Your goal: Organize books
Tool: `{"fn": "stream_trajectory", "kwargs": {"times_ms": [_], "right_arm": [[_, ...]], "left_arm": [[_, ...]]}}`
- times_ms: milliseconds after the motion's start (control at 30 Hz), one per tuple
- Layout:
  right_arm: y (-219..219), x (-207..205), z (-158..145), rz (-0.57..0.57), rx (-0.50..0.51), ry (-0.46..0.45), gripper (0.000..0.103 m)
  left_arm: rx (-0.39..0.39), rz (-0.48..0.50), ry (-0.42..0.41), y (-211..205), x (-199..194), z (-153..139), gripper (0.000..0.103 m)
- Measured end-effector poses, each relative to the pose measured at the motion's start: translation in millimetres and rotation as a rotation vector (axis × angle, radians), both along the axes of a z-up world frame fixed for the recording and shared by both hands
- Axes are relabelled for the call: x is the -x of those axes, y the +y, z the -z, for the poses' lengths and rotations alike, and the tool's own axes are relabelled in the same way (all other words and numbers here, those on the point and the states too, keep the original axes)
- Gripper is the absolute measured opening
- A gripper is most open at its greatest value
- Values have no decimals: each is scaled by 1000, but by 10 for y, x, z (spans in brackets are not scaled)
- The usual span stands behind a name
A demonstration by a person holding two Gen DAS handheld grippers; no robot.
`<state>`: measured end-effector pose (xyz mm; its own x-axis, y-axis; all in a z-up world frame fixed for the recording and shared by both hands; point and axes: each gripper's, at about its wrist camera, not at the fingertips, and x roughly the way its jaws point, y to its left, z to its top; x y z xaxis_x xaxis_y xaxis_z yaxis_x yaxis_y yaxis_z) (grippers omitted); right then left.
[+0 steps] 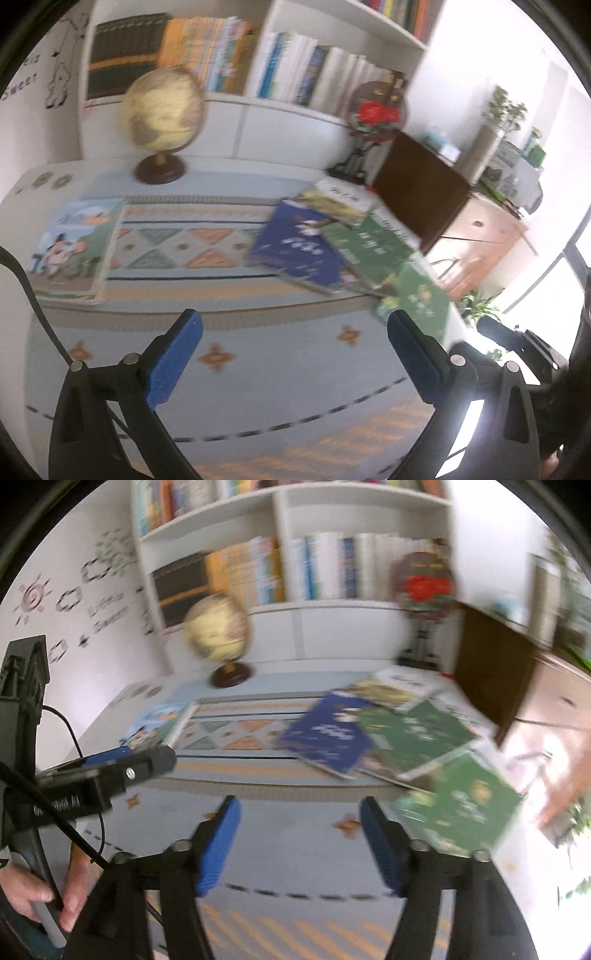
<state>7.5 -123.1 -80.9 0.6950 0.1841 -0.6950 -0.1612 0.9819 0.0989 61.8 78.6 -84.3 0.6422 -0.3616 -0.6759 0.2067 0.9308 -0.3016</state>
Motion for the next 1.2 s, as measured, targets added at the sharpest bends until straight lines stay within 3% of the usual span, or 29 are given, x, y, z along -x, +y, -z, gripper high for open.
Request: {"fn": "stream_trajectory", "kwargs": {"times_ms": [133, 333, 467, 667, 800, 1100, 1200], "right_arm": [[-575, 161, -128, 112, -38, -33, 78], [-1101, -17, -235, 239, -88, -42, 78], [-1212, -370, -162, 263, -83, -1, 78], [-1208, -1209, 6, 301, -44, 29, 78], [-1271, -1664, 165, 341, -101, 58, 78], [-1385, -2887, 743, 327, -173, 169, 77], [-1413, -3229, 982, 321, -189, 195, 56]], "left_arm": [[-39, 84, -25, -414, -88, -153, 101], [-80, 173, -35, -783, -516, -144, 102], [-86, 190, -21, -861, -1007, -88, 102], [-138, 229, -29, -839, -1807, -65, 102], [-154, 262, 29, -924, -2349, 97, 102], [-101, 211, 173, -1286, -3447, 878, 102], [-55, 197, 222, -1386, -3812, 1151, 102]]}}
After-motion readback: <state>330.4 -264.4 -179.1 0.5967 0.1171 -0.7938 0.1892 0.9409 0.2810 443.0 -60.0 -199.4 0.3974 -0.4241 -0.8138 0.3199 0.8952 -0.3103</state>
